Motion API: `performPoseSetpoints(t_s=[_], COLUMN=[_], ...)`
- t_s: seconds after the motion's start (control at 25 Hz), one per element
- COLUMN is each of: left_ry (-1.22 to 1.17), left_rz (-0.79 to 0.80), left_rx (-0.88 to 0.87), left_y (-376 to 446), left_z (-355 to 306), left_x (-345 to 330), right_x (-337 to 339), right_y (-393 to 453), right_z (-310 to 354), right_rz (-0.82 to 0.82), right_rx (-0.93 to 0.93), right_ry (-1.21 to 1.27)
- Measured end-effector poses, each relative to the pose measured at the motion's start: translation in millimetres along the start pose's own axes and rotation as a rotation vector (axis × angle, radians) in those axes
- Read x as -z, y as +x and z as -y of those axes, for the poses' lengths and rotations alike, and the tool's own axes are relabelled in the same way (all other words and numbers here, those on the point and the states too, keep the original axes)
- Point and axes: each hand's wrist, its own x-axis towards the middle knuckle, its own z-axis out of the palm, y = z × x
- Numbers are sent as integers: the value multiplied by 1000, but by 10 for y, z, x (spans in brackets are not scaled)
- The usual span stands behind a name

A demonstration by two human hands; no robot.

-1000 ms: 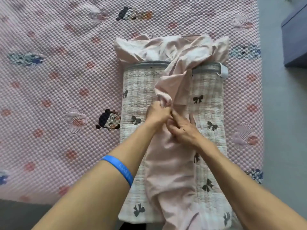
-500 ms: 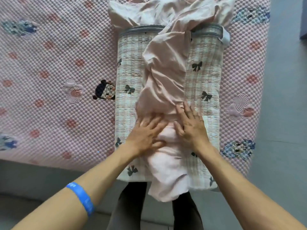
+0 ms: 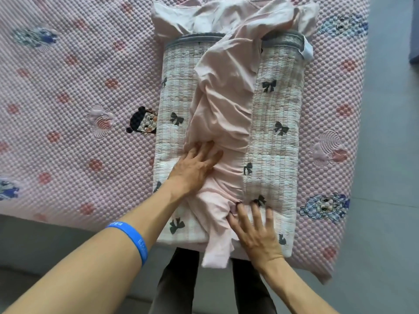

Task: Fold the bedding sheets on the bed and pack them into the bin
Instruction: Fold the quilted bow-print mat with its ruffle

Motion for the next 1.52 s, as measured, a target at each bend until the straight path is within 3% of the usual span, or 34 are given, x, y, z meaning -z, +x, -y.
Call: performPoseSetpoints(t_s=[0.12,0.28,0.4,0.44,0.52,0.6,0.64,0.72,0.8,0.84,0.88,0.96,1.04,1.12,1.2,1.24,1.28,1.36,1.44,1.52], left_ry=[-16,105,-68,-188,-352,-584,-707,-763,-616,-451,-196,169,255,121,-4,4,24,33,-5,-111], left_rz=[55,185,492,628,856,872,719,187,-276,-383,-383,-87,46,34,26,-8,-33,-14,116,261], left_rx=[-6,-158,-345,-331,-95,199,256,254,115,2,-108,-208,-96,-13,25,-7,-59,-103,-103,-92], left_y=[-23,-42,-494,-756,-1136,-1220,-1227,-1312,-1448,-1493,-1472,-1253,-833,-465,-245,-174,-118,-27,157,371], left_z=[32,123,189,153,100,156,205,245,22,-183,-390,-635,-453,-58,155,197,227,304,358,345], left_x=[3,203,234,263,432,881,1219,1947,2363,2398,2296,1846,1403,1225,1144,1122,1103,1164,1276,1387], right_x=[195,951,1658,1838,2150,2263,2319,2378,2373,2343,2317,2184,2081,1986,1988,1997,1950,1680,1444,1293], right_y=[290,512,305,200,194,483,719,1292,1889,2176,2435,2788,2786,2497,2020,1797,1627,1465,1560,1687], right_z=[-115,-423,-303,-268,-406,-758,-952,-1270,-1468,-1527,-1573,-1615,-1623,-1606,-1527,-1482,-1446,-1424,-1495,-1638], right_rz=[5,171,538,674,919,998,995,957,895,851,817,744,630,291,-226,-387,-426,-221,33,83], right_rx=[1,-110,-53,-9,5,-24,-39,-48,-26,-15,-10,-46,-104,-185,-269,-256,-208,-167,-404,-563], right_ry=[181,462,600,651,806,869,849,813,786,727,673,592,489,353,496,581,616,721,948,1246])
